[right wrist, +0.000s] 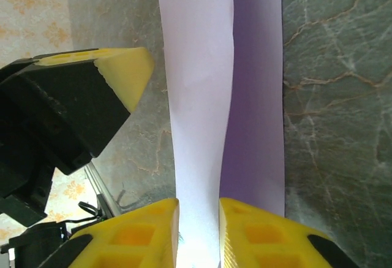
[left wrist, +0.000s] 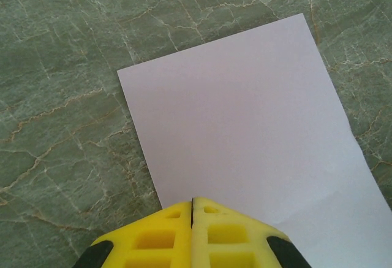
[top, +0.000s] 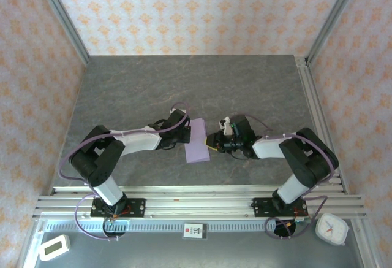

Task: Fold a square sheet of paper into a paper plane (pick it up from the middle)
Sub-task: Fold the triangle a second time at the center of the table.

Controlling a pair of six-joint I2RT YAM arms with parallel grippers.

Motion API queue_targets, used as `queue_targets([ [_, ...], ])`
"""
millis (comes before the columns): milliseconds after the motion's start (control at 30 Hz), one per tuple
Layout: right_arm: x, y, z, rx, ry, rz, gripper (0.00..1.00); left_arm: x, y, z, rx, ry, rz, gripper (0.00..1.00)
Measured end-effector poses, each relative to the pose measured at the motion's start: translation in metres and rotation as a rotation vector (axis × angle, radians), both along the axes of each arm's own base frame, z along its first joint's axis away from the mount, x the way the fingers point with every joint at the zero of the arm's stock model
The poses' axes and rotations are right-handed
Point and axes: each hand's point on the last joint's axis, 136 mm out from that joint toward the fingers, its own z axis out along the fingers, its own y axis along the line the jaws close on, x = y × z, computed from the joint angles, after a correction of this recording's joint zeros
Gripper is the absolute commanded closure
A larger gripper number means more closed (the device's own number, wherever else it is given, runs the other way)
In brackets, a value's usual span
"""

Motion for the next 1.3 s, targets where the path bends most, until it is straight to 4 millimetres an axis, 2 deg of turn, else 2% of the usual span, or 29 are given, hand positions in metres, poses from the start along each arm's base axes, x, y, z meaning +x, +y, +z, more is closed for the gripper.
queue_targets([
  [100, 0.001, 0.001, 0.002, 0.012, 0.0, 0.001, 0.78, 0.0, 0.0, 0.001, 0.003, -0.004, -0.007, 0.91],
  [200, 0.001, 0.003, 0.003, 0.023, -0.002, 0.0, 0.78, 0.001, -0.002, 0.013, -0.017, -0.03, -0.015, 0.82],
  [233, 0.002, 0.003, 0.004, 0.026, -0.003, -0.001, 0.78, 0.0, -0.002, 0.019, -0.032, -0.044, -0.018, 0.78],
  [300, 0.002, 0.004, 0.004, 0.031, -0.002, -0.002, 0.78, -0.005, -0.002, 0.033, -0.07, -0.073, -0.027, 0.62],
  [433, 0.002, 0.006, 0.005, 0.037, 0.001, -0.004, 0.79, -0.025, -0.001, 0.049, -0.126, -0.118, -0.06, 0.37],
  [600, 0.001, 0.007, 0.006, 0.042, 0.006, -0.006, 0.79, -0.066, -0.019, 0.05, -0.113, -0.152, -0.167, 0.24],
  [700, 0.002, 0.007, 0.006, 0.047, 0.005, -0.009, 0.79, -0.089, -0.035, 0.048, -0.08, -0.18, -0.238, 0.22],
  [833, 0.003, 0.008, 0.008, 0.056, 0.004, -0.014, 0.79, -0.103, -0.041, 0.046, -0.01, -0.247, -0.269, 0.2],
  [1033, 0.004, 0.008, 0.009, 0.064, 0.002, -0.018, 0.79, -0.114, -0.051, 0.048, 0.116, -0.384, -0.303, 0.19],
  [1300, 0.004, 0.009, 0.008, 0.064, 0.01, -0.018, 0.79, -0.116, -0.048, 0.026, 0.32, -0.473, -0.318, 0.19],
])
